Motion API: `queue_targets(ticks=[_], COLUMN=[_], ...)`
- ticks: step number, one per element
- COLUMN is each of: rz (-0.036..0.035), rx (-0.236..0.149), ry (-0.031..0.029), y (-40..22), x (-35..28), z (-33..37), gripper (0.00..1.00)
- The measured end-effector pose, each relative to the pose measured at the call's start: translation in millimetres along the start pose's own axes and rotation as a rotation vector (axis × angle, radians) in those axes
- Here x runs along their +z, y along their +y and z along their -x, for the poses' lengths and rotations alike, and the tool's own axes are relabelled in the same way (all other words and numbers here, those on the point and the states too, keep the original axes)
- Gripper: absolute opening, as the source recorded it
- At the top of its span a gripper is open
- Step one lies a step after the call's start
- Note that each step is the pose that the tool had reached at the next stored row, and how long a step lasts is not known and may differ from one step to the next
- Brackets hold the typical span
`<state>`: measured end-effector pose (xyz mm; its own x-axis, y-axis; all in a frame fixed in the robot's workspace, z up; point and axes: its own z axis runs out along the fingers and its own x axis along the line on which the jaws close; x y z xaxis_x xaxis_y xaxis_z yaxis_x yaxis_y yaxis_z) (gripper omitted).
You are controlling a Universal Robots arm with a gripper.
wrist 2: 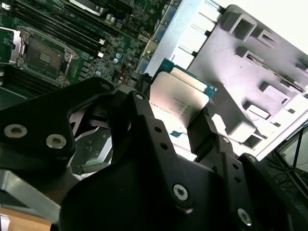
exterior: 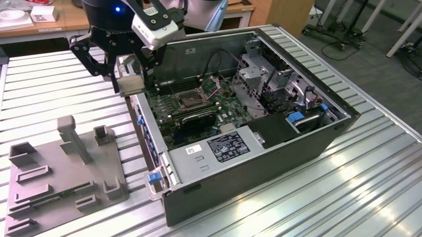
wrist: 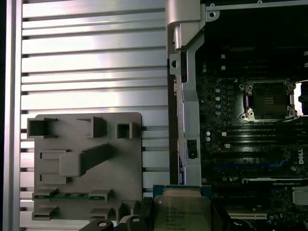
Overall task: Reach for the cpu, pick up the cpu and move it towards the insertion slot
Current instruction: 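Pick up the cpu and move it towards the insertion slot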
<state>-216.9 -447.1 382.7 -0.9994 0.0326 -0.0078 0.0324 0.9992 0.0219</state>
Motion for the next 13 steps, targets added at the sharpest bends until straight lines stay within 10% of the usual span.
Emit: queue_targets(ticks=[13], rz=[-0.0001], rx=[0.001], ry=[0.0000], y=[0.4], x=[0.1], z=[11.2], gripper=[0.55])
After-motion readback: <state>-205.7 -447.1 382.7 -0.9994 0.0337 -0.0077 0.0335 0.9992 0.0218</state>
